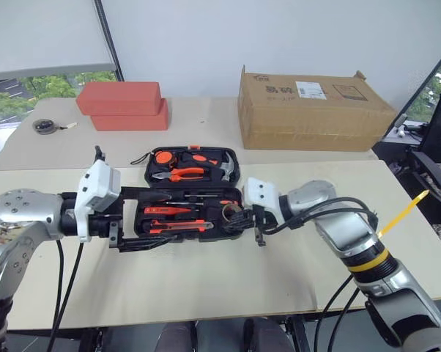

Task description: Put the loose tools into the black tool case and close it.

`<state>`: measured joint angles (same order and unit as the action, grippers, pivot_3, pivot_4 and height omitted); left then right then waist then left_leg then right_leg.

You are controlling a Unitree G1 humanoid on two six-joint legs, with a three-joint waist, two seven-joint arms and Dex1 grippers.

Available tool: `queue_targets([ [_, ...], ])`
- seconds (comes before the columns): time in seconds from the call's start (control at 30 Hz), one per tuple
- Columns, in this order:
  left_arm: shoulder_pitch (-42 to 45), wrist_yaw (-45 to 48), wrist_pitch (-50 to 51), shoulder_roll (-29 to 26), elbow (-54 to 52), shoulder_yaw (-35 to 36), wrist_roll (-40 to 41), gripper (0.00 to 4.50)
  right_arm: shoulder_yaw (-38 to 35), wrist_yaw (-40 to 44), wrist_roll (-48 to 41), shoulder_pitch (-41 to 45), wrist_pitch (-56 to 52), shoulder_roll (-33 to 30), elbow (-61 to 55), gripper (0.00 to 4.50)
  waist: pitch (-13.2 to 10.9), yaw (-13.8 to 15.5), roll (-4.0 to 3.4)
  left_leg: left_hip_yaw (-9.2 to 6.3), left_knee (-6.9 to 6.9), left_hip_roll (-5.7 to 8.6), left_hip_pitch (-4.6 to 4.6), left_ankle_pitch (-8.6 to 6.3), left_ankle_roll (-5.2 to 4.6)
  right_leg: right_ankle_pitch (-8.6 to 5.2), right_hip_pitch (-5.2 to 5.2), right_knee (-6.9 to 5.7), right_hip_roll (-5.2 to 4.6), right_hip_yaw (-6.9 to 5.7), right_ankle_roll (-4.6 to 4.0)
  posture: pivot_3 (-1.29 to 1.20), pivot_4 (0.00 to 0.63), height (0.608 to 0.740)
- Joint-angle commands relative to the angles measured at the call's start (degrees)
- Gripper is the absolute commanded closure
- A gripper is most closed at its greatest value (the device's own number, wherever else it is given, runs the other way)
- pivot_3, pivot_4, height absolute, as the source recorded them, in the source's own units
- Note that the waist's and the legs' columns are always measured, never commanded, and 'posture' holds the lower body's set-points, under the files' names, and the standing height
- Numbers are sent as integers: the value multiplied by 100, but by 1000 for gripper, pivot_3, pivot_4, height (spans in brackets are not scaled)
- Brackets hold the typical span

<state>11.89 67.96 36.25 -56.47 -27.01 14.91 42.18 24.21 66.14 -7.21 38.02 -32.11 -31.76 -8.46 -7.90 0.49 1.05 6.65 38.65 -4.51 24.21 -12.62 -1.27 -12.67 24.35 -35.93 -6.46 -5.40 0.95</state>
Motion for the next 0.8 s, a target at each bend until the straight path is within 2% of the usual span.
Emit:
queue_targets([
  [0.03,-95,-62,-50,-123,-188,259,53,0,73,-16,35,86,99,67,-80,4465,0,-3,0,0,-1,-1,-1,0,1,0,0,-2,2,0,-1,0,150,713],
  [0.07,-107,-74,-62,-123,-189,270,59,0,104,-47,83,82,117,75,-54,3912,0,-3,0,1,-2,-2,-1,1,2,1,1,-3,3,0,-1,0,150,713],
  [0.13,-93,-101,-79,-119,-176,264,65,0,167,-53,170,81,190,53,-1,3644,0,-3,0,3,-2,-4,0,1,3,3,2,-4,5,-1,-7,0,150,713],
  [0.47,-82,-63,-171,-127,-14,248,-9,0,-108,-139,20,116,95,79,-19,208,0,2,0,12,-2,-3,0,1,3,2,2,-2,5,-2,-5,0,150,713],
  [0.5,-80,-59,-204,-119,31,241,-40,0,-164,-165,26,144,126,64,33,93,0,3,0,13,-2,-3,0,1,3,2,2,-2,5,-2,-5,0,150,713],
  [0.67,-86,-7,-319,-94,156,194,-123,0,-483,-488,-47,211,265,335,174,93,0,1,0,17,-2,-2,0,1,3,2,1,-1,4,-1,-5,0,150,713],
  [0.8,-22,10,-336,-88,212,177,-114,0,-483,-793,-33,114,429,764,241,93,0,-12,0,18,-6,-6,0,0,6,2,3,-2,8,-3,-6,0,150,713],
])
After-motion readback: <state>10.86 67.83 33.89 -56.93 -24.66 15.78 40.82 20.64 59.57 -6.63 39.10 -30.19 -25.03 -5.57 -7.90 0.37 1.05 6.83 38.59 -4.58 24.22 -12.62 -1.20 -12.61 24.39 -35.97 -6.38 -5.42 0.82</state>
